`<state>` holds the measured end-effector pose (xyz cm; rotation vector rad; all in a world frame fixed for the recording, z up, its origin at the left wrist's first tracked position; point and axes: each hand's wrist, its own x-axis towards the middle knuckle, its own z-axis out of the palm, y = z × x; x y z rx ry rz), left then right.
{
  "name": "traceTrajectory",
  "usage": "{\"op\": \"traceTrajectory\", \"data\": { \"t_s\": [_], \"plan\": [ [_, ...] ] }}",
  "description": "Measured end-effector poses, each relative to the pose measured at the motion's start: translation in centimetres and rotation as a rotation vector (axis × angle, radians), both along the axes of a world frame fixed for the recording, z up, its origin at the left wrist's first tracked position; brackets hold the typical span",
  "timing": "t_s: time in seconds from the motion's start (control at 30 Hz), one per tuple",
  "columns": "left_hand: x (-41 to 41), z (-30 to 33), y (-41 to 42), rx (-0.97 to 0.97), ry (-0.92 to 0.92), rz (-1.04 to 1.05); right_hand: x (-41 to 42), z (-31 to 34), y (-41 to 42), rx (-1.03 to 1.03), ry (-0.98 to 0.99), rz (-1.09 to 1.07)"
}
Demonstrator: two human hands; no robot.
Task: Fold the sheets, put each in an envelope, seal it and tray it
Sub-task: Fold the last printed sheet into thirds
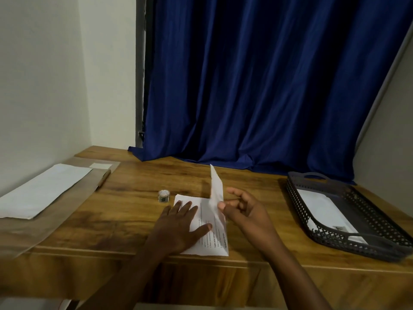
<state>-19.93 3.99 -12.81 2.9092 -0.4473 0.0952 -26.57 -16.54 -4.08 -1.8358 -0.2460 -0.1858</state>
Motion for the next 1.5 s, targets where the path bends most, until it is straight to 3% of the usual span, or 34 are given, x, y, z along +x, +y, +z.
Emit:
{"op": "traceTrajectory", "data": {
  "t_s": [0.07, 0.13, 0.23, 0.3, 0.37, 0.43, 0.53, 0.73, 0.87, 0.97, 1.03, 1.1, 1.2, 1.33, 1.5],
  "plan": [
    [-0.1, 0.1, 0.5, -0.163, -0.035, -0.056, 0.2, -0.5, 1.1, -0.007, -0.015, 0.044],
    [0.0, 0.0, 1.1, -0.603, -0.06, -0.067, 0.5, -1.3, 1.9, -0.001, -0.029, 0.074],
    [-0.5, 1.5, 1.3, -1.276, 0.071, 0.131, 1.0, -2.7, 2.3, -0.037, -0.025, 0.099],
    [-0.7, 2.5, 1.5, -1.478, 0.1, 0.187, 1.4, -3.6, 2.3, -0.103, -0.03, 0.104],
    [-1.1, 3.1, 1.6, -1.555, 0.13, 0.188, 1.8, -4.1, 2.2, -0.174, -0.055, 0.11],
    [-1.1, 2.8, 1.6, -1.481, 0.089, 0.193, 2.0, -4.4, 2.1, -0.232, -0.084, 0.102],
    [-0.8, 1.8, 1.7, -1.198, 0.002, 0.197, 2.8, -5.0, 1.4, -0.346, -0.165, 0.06],
    [-1.2, 1.8, 1.8, -1.224, -0.036, 0.161, 3.2, -6.1, -0.8, -0.763, -0.158, 0.155],
    [-1.5, 1.8, 1.7, -1.206, -0.076, 0.099, 1.8, -6.0, -1.4, -1.03, -0.237, 0.007],
    [-2.2, 1.5, 1.3, -1.054, -0.136, 0.008, 0.2, -5.5, -1.1, -1.172, -0.249, -0.109],
    [-2.5, 0.7, 1.2, -0.828, -0.198, -0.085, -0.6, -5.4, -0.7, -1.192, -0.243, -0.113],
    [-2.2, -0.3, 0.9, -0.462, -0.305, -0.195, -0.9, -5.4, -0.2, -1.117, -0.209, -0.057],
    [-2.0, -0.9, 0.4, -0.088, -0.229, -0.245, -0.5, -5.1, 0.4, -0.867, -0.203, -0.07],
    [-2.0, -0.3, 0.1, 0.06, -0.081, -0.227, 1.8, -5.1, 0.9, -0.805, -0.28, -0.104],
    [-1.8, -0.3, 0.0, 0.079, -0.074, -0.249, 3.2, -6.5, 1.9, -0.988, -0.04, 0.156]
  ]
}}
